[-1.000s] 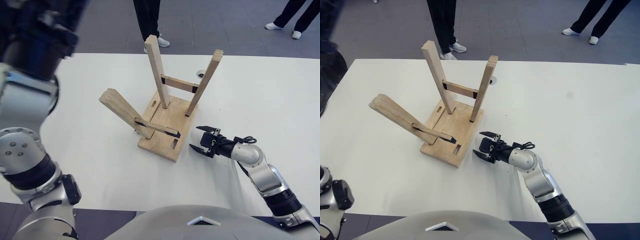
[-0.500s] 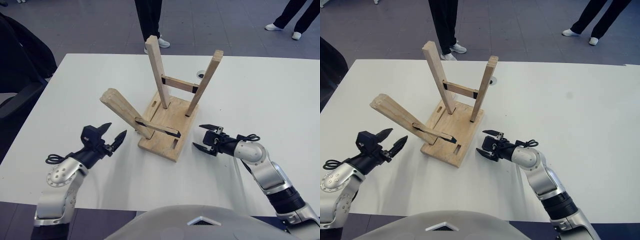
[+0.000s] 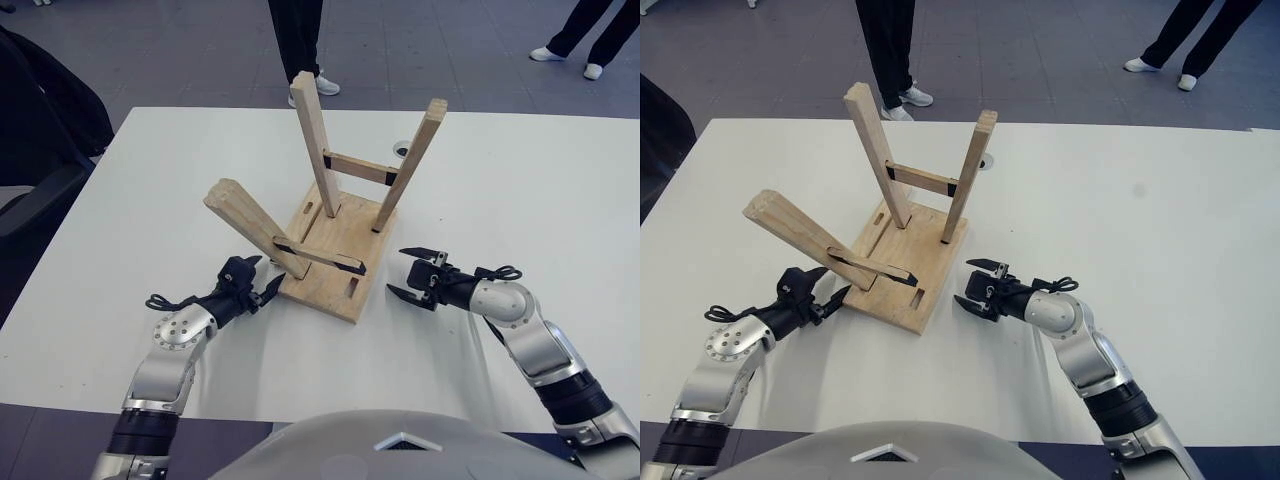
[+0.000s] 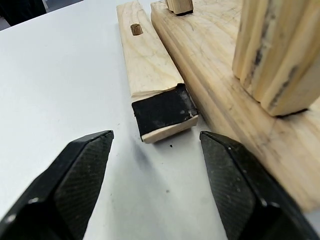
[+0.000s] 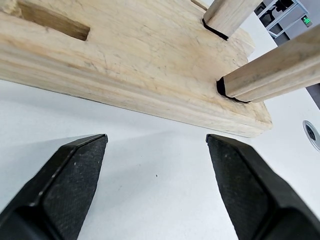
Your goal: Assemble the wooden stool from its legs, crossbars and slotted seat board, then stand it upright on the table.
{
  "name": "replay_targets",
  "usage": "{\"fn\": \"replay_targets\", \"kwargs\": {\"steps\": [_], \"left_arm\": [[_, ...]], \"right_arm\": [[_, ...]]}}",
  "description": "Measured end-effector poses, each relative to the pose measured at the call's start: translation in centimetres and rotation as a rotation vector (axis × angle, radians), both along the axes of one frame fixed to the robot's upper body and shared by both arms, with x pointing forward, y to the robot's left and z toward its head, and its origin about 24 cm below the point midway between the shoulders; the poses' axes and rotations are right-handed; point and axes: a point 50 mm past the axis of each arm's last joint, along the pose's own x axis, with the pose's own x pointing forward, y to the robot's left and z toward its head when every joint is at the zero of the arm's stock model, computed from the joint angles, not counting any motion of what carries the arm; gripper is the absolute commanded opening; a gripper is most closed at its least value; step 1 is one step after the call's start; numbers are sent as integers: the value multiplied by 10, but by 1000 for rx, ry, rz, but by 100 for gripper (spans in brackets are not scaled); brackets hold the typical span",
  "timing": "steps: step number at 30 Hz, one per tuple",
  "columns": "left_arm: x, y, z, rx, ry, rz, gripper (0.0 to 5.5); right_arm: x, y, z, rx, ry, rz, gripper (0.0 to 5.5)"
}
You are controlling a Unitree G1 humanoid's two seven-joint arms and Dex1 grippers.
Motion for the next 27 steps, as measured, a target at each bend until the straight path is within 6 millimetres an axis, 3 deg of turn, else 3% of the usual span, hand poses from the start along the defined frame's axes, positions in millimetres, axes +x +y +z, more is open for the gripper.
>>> {"fn": "replay_targets", "kwargs": {"steps": [5, 12, 19, 24, 27], "left_arm": [[12, -18, -3, -9, -26, -20, 323], [20, -18, -6, 48, -48, 72, 223], [23, -18, -5, 36, -15, 161, 217], [28, 14, 0, 44, -66, 402, 215], [30, 43, 29, 21, -269, 544, 208]], "right_arm": [[0, 0, 0, 0, 1, 1, 365], [0, 0, 0, -1, 2, 0, 365], [0, -1, 0, -3, 1, -2, 365], [1, -1, 1, 1, -12, -18, 365], [6, -9, 3, 6, -18, -68, 365]]}}
